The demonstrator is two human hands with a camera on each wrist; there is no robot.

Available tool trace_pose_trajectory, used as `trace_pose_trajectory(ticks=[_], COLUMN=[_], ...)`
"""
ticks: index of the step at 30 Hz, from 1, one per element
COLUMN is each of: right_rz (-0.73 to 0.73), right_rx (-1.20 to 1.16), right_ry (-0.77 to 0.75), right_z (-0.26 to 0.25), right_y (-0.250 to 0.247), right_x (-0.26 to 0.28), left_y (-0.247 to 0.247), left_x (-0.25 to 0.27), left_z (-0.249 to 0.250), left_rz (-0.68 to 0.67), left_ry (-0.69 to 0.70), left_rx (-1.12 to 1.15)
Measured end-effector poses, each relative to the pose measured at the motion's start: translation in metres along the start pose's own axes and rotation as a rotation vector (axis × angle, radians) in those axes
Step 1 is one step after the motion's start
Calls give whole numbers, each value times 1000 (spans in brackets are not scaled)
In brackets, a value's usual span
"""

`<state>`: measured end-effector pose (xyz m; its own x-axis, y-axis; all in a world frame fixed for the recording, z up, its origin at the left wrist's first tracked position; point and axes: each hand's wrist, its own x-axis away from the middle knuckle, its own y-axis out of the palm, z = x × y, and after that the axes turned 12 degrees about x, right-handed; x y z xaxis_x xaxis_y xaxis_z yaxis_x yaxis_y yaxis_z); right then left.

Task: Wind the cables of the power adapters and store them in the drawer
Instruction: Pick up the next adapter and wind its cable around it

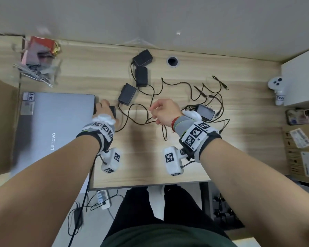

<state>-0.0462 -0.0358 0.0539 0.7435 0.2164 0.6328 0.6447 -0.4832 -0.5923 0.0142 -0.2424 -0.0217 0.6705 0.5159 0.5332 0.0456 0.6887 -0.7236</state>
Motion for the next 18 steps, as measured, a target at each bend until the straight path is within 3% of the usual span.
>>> trace_pose_trajectory(ticks=[6,9,13,18], right_rz=[-55,-118,-138,-97], right_rx=[16,11,244,465], right_ry=[-97,-245,-457,-550], right_z=[4,-6,-19,-30], right_y=[-17,-29,-40,-78], right_x=[8,21,36,60], left_y=[-25,-41,-60,-94], left_x=[25,53,86,122], left_z=[21,50,99,157], left_rz=[-3,74,168,174], left_ry=[-23,93,219,221], left_rx=[85,190,290,420])
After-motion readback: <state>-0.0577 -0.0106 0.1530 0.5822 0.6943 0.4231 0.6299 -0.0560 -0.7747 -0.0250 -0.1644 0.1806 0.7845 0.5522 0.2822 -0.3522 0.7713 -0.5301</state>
